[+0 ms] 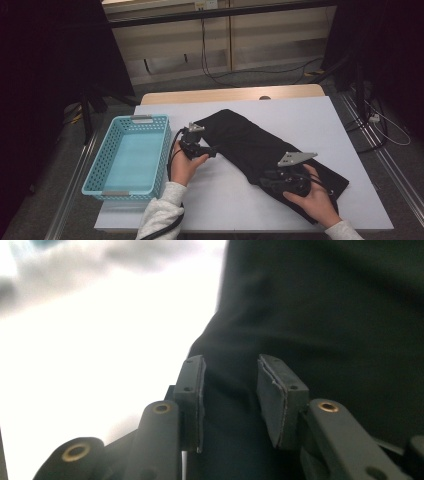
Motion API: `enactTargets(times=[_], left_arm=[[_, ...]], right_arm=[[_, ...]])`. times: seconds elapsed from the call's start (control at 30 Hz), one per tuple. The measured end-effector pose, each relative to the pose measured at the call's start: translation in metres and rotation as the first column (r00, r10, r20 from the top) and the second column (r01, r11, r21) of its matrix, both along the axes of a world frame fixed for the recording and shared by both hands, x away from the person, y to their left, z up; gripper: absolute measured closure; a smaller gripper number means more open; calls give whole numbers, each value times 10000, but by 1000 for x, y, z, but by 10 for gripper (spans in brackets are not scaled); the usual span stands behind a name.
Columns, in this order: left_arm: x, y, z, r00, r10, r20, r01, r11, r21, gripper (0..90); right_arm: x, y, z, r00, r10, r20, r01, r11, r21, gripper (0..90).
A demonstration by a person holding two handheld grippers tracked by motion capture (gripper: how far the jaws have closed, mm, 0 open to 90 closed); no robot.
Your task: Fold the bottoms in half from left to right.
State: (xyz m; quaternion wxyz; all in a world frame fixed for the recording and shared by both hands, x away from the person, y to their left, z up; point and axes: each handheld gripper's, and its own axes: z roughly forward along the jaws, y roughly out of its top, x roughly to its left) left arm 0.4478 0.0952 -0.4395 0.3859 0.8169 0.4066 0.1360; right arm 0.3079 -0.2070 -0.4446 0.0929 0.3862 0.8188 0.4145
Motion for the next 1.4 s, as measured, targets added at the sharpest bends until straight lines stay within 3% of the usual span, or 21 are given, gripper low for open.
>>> enactTargets(times=[0.07, 0.1, 0.2, 0.27, 0.3, 0.33, 0.37, 0.43, 0.6, 0.67, 0.73, 0.8, 0.9, 0.97, 1.07, 1.2, 1.23, 1.4], left_arm=[[-1, 0, 0, 9998, 208, 39, -207, 9996, -213, 124], [-1, 2, 0, 10000, 61, 53, -61, 10000, -15, 124], [-2, 2, -2, 9999, 163, 23, -163, 9998, -122, 124], [-2, 1, -2, 9998, 215, 12, -214, 9996, -204, 124], [-2, 2, -2, 9998, 216, 26, -215, 9996, -192, 124], [-1, 3, -1, 10000, 82, -12, -82, 10000, -32, 124], [-1, 4, -1, 10000, 94, 6, -94, 9999, -45, 124], [-1, 4, 0, 10000, 75, 44, -74, 10000, -41, 124], [0, 4, -2, 10000, 90, -19, -90, 10000, -40, 124], [0, 4, -2, 10000, 82, -15, -82, 10000, -41, 124], [0, 4, -1, 10000, 73, 14, -72, 9999, -79, 124], [0, 4, -2, 9997, 247, 31, -247, 9994, -260, 124], [0, 5, -2, 9997, 223, -39, -224, 9994, -247, 124], [1, 6, -2, 9998, 206, -60, -207, 9995, -236, 124], [0, 7, -2, 9999, 102, -58, -103, 9999, -22, 124], [0, 8, -2, 9999, 102, -43, -102, 9999, -56, 124], [0, 8, -2, 10000, 64, -75, -64, 10000, -27, 125], [0, 10, -4, 9999, 115, -83, -114, 9999, 65, 125]], right_arm=[[0, 7, -8, 9993, 305, -226, -310, 9993, -201, 595], [0, 11, -13, 9985, 443, -324, -452, 9986, -287, 570], [-2, 14, -14, 9976, 678, 125, -669, 9955, -665, 620], [-3, 14, -14, 9963, 847, 163, -829, 9927, -874, 718], [-3, 12, -14, 9961, 860, 198, -838, 9921, -939, 814], [-3, 10, -13, 9966, 825, 33, -819, 9930, -853, 855], [-3, 7, -13, 9951, 953, -267, -969, 9930, -676, 862], [-5, 2, -12, 9932, 1085, -412, -1114, 9907, -776, 868], [-8, -9, -13, 9891, 1217, -829, -1248, 9916, -330, 817], [-9, -8, -11, 9882, 1282, -836, -1318, 9906, -380, 704], [-7, -10, -6, 9908, 1196, -632, -1207, 9926, -151, 658], [-2, -18, -1, 9958, 809, -433, -810, 9967, -9, 593], [7, -38, 6, 9999, 74, -141, -72, 9999, 152, 583], [15, -53, 8, 9981, -615, 84, 614, 9981, 99, 549], [24, -71, 9, 9927, -1203, 8, 1202, 9917, 457, 545], [33, -94, 5, 9727, -2318, 119, 2319, 9727, -95, 560], [35, -99, 2, 9639, -2660, 116, 2662, 9636, -227, 562], [43, -112, -5, 9417, -3356, 232, 3363, 9370, -945, 564]])
